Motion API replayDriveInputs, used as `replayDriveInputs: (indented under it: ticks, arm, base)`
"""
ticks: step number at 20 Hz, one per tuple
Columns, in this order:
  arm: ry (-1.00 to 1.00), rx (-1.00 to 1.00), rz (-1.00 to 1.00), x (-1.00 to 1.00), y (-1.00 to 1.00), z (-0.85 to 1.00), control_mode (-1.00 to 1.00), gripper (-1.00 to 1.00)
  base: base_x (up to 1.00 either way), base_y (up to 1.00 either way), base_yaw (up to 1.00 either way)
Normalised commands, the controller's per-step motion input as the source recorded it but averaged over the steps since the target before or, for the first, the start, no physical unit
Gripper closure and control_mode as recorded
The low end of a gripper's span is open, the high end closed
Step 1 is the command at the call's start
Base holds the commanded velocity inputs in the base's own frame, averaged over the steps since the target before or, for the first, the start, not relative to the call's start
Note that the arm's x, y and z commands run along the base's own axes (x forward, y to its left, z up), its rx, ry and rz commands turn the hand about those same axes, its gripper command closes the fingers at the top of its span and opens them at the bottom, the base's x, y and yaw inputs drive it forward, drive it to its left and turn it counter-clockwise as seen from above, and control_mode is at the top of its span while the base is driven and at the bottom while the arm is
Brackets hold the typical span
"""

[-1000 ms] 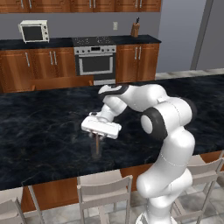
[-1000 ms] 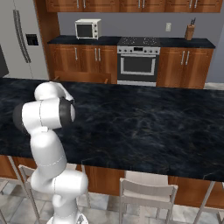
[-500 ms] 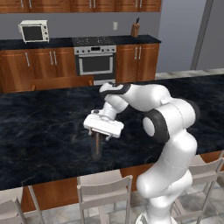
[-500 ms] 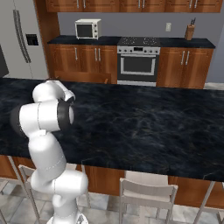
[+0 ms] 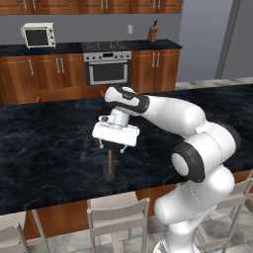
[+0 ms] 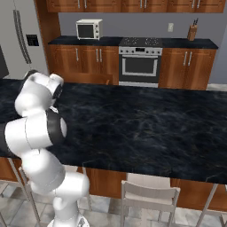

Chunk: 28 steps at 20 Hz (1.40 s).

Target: Take a straw from the drawer in front and place it inside the glass cup on the dining counter.

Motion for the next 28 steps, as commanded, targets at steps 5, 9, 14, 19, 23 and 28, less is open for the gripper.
replayDriveInputs:
  ticks: [5,9,14,19,23,28]
  arm:
    - [-0.59,-0.17,0.00,0.00,0.00,0.57,-1.00,-1.00]
    - [-0.54,-0.13,0.00,-0.02,-0.02,0.52,-1.00,-1.00]
    - [-0.44,-0.09,0.00,-0.17,-0.06,0.42,-1.00,-1.00]
    - [-0.18,-0.01,0.00,0.00,-0.09,0.35,-1.00,-1.00]
    - [0.00,0.00,0.03,0.00,-0.14,0.31,-1.00,-1.00]
    - [0.09,0.00,0.05,-0.09,-0.20,0.21,-1.00,-1.00]
  base:
    - [0.00,0.00,0.00]
    - [0.00,0.00,0.00]
    - [0.00,0.00,0.00]
    - [0.00,0.00,0.00]
    - [0.00,0.00,0.00]
    - [0.00,0.00,0.00]
